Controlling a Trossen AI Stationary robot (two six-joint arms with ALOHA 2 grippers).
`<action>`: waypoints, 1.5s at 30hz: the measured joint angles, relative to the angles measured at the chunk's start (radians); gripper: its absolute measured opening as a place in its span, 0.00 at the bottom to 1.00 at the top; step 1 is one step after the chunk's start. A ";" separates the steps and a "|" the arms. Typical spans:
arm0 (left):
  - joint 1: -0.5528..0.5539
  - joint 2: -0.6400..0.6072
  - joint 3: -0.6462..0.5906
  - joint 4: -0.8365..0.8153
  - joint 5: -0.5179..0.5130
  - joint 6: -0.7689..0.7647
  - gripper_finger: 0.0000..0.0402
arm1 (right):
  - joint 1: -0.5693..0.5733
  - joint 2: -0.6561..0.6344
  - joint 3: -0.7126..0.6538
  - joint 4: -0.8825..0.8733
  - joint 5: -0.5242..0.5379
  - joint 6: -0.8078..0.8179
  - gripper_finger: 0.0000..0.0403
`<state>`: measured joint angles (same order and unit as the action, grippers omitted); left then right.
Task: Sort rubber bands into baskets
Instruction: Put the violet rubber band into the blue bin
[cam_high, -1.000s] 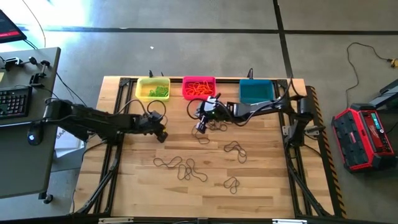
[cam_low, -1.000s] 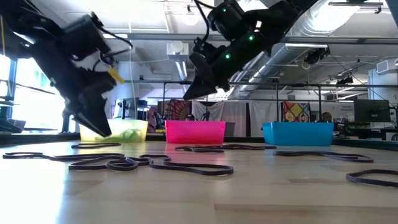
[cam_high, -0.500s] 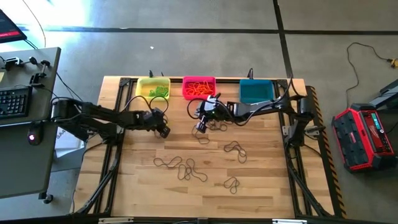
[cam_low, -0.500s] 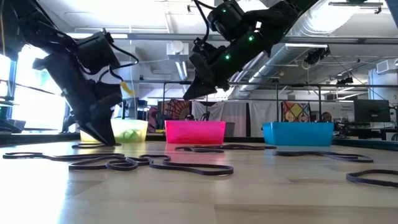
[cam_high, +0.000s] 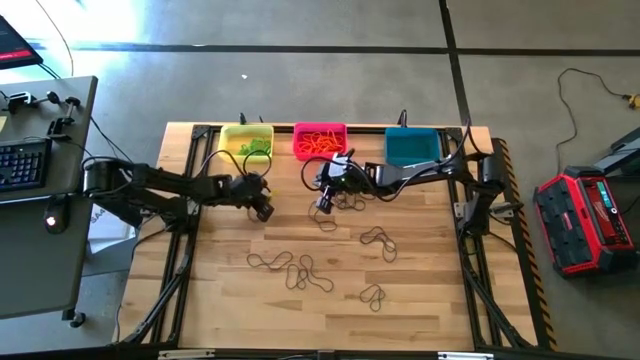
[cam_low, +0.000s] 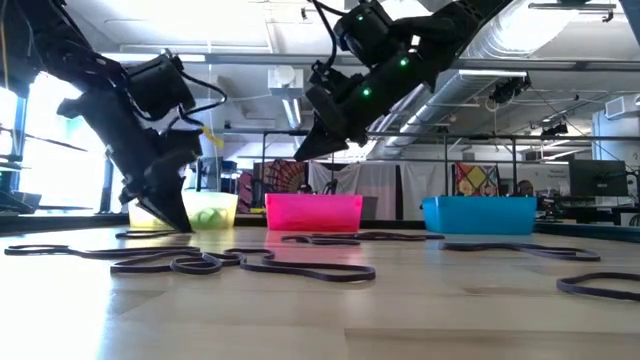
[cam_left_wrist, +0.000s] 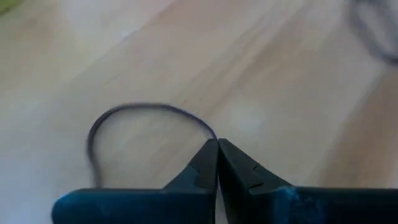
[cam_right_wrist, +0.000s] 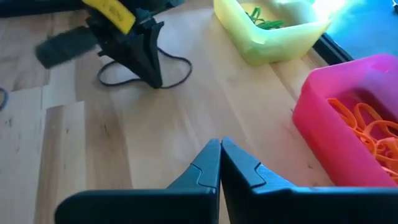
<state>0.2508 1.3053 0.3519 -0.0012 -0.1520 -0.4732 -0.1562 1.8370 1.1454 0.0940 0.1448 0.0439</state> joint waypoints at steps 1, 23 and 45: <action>-0.001 -0.014 0.003 0.008 0.016 0.009 0.00 | 0.000 0.000 0.000 0.000 -0.005 0.000 0.00; -0.003 -0.089 0.246 0.031 0.019 0.240 0.00 | 0.013 0.122 0.002 0.249 -0.107 0.067 0.56; -0.002 -0.089 0.246 0.121 0.038 0.258 0.00 | 0.029 0.122 0.002 0.392 -0.200 0.069 0.70</action>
<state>0.2485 1.2163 0.5976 0.1194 -0.1135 -0.2150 -0.1269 1.9594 1.1477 0.4862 -0.0555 0.1127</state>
